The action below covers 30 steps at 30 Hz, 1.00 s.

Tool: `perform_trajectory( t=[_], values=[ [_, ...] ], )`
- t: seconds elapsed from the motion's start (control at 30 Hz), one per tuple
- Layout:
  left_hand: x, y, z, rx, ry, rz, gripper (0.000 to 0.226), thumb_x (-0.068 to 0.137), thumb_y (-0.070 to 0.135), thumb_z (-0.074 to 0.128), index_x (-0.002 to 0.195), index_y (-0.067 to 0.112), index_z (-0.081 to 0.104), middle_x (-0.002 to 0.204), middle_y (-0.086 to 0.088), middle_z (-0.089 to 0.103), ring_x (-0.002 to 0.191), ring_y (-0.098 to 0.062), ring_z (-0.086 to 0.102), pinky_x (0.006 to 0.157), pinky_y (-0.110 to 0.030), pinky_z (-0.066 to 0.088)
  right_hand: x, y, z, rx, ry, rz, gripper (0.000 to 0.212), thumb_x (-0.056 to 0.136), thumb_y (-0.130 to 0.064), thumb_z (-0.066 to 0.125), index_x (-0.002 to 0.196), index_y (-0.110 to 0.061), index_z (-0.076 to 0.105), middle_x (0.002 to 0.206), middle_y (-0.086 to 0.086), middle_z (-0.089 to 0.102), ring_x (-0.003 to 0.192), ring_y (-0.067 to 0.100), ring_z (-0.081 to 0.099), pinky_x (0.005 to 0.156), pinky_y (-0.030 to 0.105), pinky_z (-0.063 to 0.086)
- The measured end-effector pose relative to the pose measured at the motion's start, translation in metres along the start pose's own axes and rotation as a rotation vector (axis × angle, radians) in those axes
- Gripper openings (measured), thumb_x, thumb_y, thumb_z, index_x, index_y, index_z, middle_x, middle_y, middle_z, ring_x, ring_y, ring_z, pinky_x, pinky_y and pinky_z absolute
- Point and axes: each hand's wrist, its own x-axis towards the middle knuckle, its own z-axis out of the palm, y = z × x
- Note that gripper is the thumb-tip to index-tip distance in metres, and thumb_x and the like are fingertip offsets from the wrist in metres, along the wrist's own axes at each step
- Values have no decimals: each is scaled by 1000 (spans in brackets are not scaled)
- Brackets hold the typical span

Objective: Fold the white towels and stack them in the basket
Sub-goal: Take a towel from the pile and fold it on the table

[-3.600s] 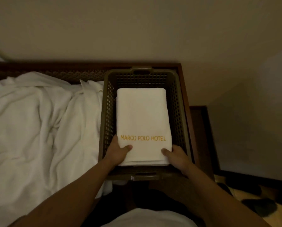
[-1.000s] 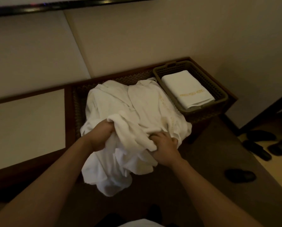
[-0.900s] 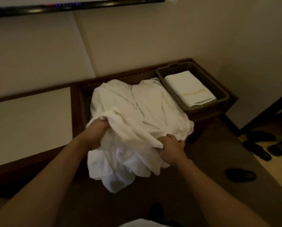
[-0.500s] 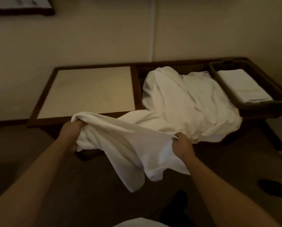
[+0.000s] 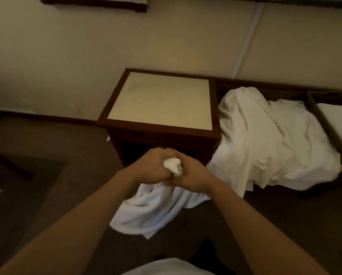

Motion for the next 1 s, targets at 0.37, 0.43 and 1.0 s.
perform_trajectory(
  t=[0.37,0.43,1.0],
  values=[
    [-60,-156,27,135,372,-389,22,96,29,54,101,13,68,95,-1,67,90,-24,65,76,-33,46,-22,-49,-34,583,464,-243,19,95,-7,64,95,-23,73,86,-6,76,84,9,71,75,25,57],
    [-77,-187,32,127,379,-596,17,100,19,53,103,9,65,96,-6,66,95,-32,67,81,-40,52,-24,-41,-48,613,635,-155,11,97,-14,63,96,-21,70,82,-9,73,82,8,69,70,21,53],
    [-26,-9,-22,-1006,-57,-221,73,65,1,48,137,8,57,122,-25,64,107,-41,62,87,-46,52,-14,37,37,-29,-71,97,75,70,-61,82,137,-47,49,124,-19,60,111,3,58,90,27,52]
  ],
)
